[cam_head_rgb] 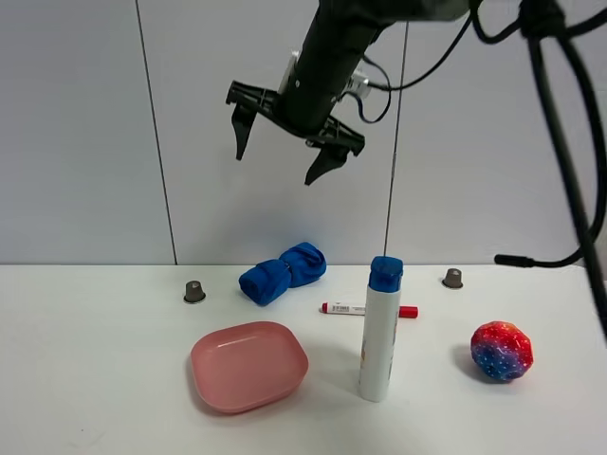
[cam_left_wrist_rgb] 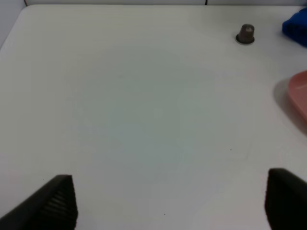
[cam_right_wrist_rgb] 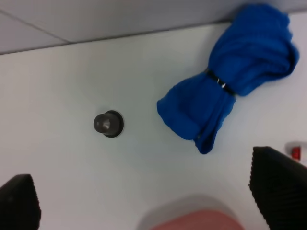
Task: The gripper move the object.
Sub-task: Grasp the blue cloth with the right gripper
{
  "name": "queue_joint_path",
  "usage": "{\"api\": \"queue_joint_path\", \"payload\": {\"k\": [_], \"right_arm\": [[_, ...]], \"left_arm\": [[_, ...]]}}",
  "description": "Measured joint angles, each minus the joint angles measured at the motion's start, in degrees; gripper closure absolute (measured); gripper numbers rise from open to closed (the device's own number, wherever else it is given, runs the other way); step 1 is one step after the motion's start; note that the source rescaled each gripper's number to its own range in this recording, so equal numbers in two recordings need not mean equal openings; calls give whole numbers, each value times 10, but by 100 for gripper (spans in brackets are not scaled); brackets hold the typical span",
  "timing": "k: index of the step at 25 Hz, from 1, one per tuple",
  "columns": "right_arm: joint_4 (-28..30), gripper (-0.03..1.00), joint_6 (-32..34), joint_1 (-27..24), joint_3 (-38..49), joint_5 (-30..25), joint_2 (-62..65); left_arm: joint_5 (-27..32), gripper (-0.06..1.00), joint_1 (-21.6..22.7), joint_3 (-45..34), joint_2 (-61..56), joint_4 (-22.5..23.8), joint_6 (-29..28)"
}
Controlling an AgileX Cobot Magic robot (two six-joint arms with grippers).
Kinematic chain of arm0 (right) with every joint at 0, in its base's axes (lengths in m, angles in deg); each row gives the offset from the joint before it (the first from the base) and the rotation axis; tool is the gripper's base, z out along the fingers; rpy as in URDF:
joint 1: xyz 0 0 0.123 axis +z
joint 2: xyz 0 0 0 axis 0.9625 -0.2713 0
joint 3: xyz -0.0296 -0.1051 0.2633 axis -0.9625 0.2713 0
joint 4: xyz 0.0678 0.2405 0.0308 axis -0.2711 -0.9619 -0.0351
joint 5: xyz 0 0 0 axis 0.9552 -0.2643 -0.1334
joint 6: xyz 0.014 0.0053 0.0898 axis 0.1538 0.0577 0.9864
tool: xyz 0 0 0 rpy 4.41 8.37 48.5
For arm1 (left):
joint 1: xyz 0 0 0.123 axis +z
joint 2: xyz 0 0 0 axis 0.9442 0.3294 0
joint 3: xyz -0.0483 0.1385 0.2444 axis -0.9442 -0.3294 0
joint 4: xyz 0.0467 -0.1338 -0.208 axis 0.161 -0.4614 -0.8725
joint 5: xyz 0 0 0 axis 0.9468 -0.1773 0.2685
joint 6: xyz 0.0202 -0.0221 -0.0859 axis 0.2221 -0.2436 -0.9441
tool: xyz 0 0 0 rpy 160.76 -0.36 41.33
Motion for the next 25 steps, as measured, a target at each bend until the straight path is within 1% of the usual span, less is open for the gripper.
{"api": "queue_joint_path", "payload": {"k": [2,4,7,10,15,16,17,20,23,25], "right_arm": [[3,-3,49,0,0,13,-22],[7,-3,79,0,0,35,-38],[9,-3,107,0,0,69,-52],[9,-3,137,0,0,83,-64],[12,-3,206,0,0,77,-97],[12,-3,206,0,0,77,-97],[16,-3,226,0,0,64,-108],[37,-3,261,0,0,53,-119],[63,-3,293,0,0,56,-128],[67,-3,300,-1,0,68,-134]], "left_arm": [[0,-6,0,0,0,0,0],[0,-6,0,0,0,0,0],[0,-6,0,0,0,0,0],[0,-6,0,0,0,0,0],[0,-6,0,0,0,0,0],[0,-6,0,0,0,0,0],[0,-6,0,0,0,0,0],[0,-6,0,0,0,0,0],[0,-6,0,0,0,0,0],[0,-6,0,0,0,0,0]]}}
